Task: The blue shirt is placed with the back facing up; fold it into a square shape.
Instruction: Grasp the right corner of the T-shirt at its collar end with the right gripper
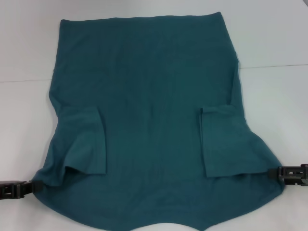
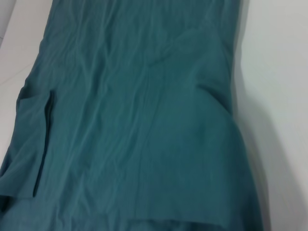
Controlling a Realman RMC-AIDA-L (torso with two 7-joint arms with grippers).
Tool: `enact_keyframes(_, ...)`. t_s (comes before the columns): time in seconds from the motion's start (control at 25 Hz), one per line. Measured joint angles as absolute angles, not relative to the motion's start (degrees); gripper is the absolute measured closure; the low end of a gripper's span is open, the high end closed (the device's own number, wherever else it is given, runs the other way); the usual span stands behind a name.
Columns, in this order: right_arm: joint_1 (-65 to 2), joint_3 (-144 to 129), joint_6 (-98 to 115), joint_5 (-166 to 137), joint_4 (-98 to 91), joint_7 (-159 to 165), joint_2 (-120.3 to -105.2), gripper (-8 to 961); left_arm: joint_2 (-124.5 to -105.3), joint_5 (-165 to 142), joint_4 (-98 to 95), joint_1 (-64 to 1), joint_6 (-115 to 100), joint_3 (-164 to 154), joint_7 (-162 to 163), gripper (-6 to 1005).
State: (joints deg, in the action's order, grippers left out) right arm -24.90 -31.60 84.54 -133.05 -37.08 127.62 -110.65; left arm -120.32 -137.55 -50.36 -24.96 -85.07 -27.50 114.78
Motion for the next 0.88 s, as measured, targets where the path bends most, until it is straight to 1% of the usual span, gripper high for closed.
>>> enact_keyframes(0.44, -25.1, -31.8, 84.8, -133.1, -37.1, 127.6, -111.31, 37, -120.32, -137.5, -50.4, -25.0, -85.1, -27.4, 114.8, 969)
enact_keyframes(0.88, -26.1, -32.6, 88.1, -133.2, -37.1, 127.3, -111.47, 36, -120.32, -137.5, -50.4, -25.0, -85.1, -27.6, 114.8, 969)
